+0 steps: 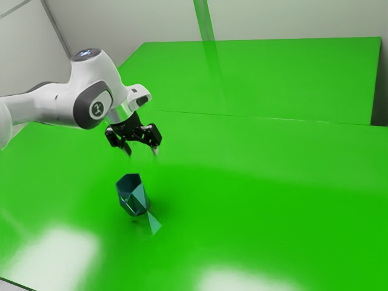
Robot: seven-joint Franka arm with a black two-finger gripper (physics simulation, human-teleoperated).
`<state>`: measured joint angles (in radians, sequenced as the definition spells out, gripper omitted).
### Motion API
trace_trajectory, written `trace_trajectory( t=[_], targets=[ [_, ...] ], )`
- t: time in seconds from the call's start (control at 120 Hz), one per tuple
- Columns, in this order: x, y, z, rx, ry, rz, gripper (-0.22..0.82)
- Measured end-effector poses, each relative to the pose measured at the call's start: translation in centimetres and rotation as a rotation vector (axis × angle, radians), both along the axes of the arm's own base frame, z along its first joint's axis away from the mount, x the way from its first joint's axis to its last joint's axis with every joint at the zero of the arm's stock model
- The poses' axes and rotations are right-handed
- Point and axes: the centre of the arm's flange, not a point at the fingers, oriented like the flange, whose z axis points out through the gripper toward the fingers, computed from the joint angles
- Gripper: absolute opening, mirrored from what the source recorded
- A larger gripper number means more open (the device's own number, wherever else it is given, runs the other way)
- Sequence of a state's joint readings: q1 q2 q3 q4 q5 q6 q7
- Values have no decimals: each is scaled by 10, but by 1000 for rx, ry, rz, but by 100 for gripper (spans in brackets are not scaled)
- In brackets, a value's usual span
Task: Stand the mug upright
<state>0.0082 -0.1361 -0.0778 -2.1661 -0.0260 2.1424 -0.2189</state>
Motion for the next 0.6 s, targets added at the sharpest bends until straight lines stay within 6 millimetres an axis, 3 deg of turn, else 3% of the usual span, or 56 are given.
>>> trace_trajectory(
  t=[0.383,0.6],
  targets=[
    [38,9,101,-6,75,9,58],
    [50,15,125,-3,130,14,58]
  ],
)
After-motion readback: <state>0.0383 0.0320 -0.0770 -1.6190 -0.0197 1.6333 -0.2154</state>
